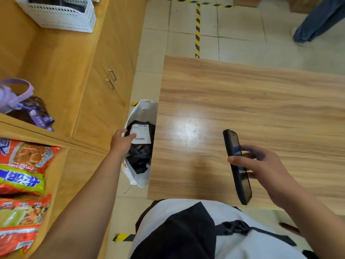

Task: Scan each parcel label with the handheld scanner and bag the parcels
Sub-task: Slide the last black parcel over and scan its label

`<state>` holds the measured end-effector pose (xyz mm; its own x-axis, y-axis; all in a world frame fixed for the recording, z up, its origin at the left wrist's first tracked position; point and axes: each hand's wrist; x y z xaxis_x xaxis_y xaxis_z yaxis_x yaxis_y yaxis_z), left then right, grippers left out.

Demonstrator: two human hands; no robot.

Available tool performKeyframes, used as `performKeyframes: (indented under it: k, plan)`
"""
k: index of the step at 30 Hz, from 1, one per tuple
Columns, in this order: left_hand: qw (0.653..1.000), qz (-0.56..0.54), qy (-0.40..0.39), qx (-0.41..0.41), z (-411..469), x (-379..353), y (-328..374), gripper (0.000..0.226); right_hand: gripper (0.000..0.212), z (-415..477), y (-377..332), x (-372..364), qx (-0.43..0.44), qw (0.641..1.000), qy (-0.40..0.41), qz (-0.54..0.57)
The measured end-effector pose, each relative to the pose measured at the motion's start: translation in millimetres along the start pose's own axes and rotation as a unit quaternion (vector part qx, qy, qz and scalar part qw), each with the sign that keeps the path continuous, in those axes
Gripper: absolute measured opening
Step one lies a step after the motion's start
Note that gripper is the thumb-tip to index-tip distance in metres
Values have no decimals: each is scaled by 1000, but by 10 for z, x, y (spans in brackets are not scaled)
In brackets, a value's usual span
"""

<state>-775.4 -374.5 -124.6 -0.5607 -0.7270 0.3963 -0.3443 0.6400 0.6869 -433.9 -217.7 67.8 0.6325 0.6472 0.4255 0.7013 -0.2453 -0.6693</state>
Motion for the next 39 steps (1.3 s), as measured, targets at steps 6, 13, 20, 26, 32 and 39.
performKeyframes:
  k: [6,13,20,26,32,39]
  plan:
    - [998,-67,12,-17,-249,-32,-30,18,81,4,102,112,-4,1000,9,22]
    - [990,-33,-67,-117,-714,-538,503,13,58,134,311,430,-6,998,14,59]
    - [960,35,-169,-218,-1311,-1765,1190,24,60,194,693,1187,-18,990,54,125]
    - [917,118,-289,-247,-2198,-3274,1504,25,50,115,1387,2255,-48,967,124,218]
    - [855,201,-406,-253,-3110,-4888,1588,23,40,15,2278,3240,-92,929,199,300]
    - [751,315,-463,-349,-4159,-6564,1620,41,38,-239,3078,3888,-140,891,249,354]
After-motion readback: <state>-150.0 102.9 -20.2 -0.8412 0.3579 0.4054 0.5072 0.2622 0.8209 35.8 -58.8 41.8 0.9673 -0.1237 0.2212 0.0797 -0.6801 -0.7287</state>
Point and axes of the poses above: each hand's wrist, its own z-axis towards the middle knuckle, its own x-axis out of the back of the hand, y = z × x, and after that the axes turned 6 degrees about -z, right-handed
